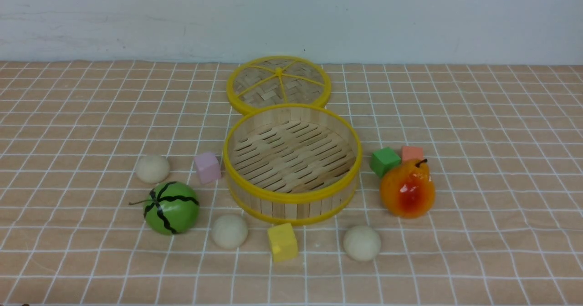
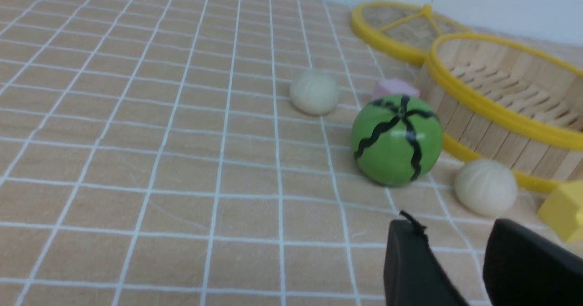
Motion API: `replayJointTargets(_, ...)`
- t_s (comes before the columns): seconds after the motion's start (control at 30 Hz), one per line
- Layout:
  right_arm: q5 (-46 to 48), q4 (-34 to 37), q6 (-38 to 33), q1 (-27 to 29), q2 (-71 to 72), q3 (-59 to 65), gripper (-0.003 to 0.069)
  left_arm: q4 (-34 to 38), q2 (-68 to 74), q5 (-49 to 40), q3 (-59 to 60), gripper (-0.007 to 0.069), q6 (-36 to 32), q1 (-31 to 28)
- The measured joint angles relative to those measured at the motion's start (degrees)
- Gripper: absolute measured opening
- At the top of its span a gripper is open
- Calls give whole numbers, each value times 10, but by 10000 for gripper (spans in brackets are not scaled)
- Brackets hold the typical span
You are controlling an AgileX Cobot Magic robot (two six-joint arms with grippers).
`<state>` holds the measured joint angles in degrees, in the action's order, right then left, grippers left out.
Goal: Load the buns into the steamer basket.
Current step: Use the left arm to grab a steamed stuffed bun
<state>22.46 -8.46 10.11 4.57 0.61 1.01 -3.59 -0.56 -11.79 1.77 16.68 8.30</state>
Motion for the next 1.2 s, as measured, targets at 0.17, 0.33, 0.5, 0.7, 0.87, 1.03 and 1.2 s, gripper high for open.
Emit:
replayJointTargets(0.17,0,0,0,0,0,0,241,2,0,20,0,238,10,0)
replayJointTargets(0.33,0,0,0,0,0,0,241,2,0,58,0,238,11,0)
replayJointTargets(0.5,0,0,0,0,0,0,241,2,0,106,0,238,12,0)
replayJointTargets(0.7,0,0,0,0,0,0,241,2,0,145,0,238,12,0)
replayJointTargets(0.87,0,0,0,0,0,0,241,2,0,156,0,238,12,0)
replayJointTargets(1.03,0,0,0,0,0,0,241,16,0,178,0,238,29,0)
replayJointTargets(1.2,0,0,0,0,0,0,241,36,0,229,0,238,67,0)
